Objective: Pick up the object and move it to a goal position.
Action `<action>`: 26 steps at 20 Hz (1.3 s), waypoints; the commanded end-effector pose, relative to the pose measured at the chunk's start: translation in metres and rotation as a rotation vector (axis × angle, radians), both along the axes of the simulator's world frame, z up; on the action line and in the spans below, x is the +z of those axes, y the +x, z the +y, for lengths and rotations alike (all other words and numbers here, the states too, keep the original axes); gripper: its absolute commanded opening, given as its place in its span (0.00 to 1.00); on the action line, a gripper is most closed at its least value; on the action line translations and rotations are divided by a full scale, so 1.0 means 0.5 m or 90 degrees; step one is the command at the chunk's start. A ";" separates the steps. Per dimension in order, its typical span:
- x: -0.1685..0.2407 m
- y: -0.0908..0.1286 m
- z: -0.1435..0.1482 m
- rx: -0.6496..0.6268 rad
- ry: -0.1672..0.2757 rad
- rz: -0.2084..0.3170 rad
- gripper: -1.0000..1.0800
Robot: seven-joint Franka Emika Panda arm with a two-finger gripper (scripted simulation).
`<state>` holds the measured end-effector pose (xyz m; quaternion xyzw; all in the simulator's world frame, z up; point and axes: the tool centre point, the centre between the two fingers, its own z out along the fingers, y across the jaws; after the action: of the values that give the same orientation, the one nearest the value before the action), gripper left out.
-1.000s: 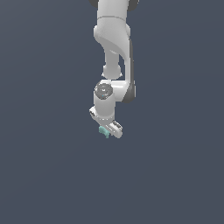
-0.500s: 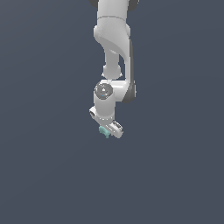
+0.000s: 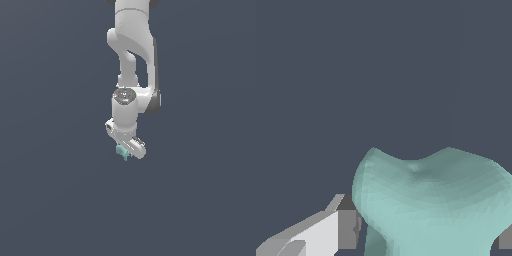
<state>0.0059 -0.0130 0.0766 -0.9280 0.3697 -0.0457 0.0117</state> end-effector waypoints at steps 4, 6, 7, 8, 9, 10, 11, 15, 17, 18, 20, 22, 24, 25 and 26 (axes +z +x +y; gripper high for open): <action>0.088 0.056 0.041 -0.021 -0.007 -0.070 0.00; 0.127 0.077 0.058 -0.031 -0.011 -0.099 0.00; 0.147 0.087 0.066 -0.036 -0.013 -0.114 0.00; 0.168 0.097 0.075 -0.041 -0.015 -0.130 0.00; 0.189 0.107 0.083 -0.045 -0.017 -0.145 0.00; 0.209 0.115 0.091 -0.050 -0.019 -0.160 0.00; 0.229 0.123 0.099 -0.055 -0.021 -0.174 0.00; 0.303 0.150 0.128 -0.072 -0.029 -0.226 0.00; 0.337 0.160 0.141 -0.079 -0.032 -0.250 0.00; 0.354 0.164 0.148 -0.083 -0.034 -0.262 0.00; 0.386 0.172 0.160 -0.090 -0.038 -0.284 0.00; 0.417 0.179 0.171 -0.097 -0.041 -0.305 0.00; 0.447 0.184 0.183 -0.104 -0.045 -0.325 0.00; 0.461 0.187 0.188 -0.107 -0.047 -0.335 0.00; 0.476 0.189 0.194 -0.110 -0.048 -0.345 0.00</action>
<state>0.0985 0.0797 0.3031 -0.8521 0.4266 -0.2953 0.0688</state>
